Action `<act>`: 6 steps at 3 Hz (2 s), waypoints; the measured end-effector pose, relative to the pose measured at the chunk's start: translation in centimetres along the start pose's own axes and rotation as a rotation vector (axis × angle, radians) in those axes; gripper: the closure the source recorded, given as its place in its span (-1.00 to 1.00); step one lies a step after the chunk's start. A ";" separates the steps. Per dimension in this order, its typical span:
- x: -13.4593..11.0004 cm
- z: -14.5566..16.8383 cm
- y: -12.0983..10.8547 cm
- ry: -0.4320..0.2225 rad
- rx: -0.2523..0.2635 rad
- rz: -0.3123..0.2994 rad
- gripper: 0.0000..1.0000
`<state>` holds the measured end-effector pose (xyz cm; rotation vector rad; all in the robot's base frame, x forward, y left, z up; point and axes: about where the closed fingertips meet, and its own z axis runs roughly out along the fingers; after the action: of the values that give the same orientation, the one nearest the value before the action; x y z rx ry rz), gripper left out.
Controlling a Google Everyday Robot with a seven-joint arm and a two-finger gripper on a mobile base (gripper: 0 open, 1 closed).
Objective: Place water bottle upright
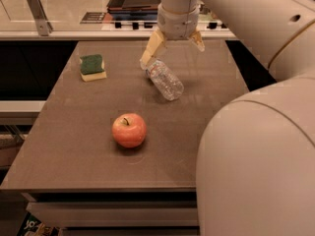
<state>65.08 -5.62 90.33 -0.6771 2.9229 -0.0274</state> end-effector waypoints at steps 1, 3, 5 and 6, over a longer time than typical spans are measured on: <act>0.0 2.3 0.9 0.042 -0.039 -0.016 -1.00; 0.2 5.5 3.0 0.096 -0.105 -0.052 -1.00; -0.7 7.3 5.0 0.101 -0.129 -0.089 -1.00; -1.3 8.0 5.0 0.096 -0.128 -0.093 -1.00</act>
Offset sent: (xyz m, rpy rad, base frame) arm -0.0227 0.0207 -0.0611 0.0235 0.2057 0.0706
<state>65.16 -0.51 82.33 -0.8537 3.0022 0.1223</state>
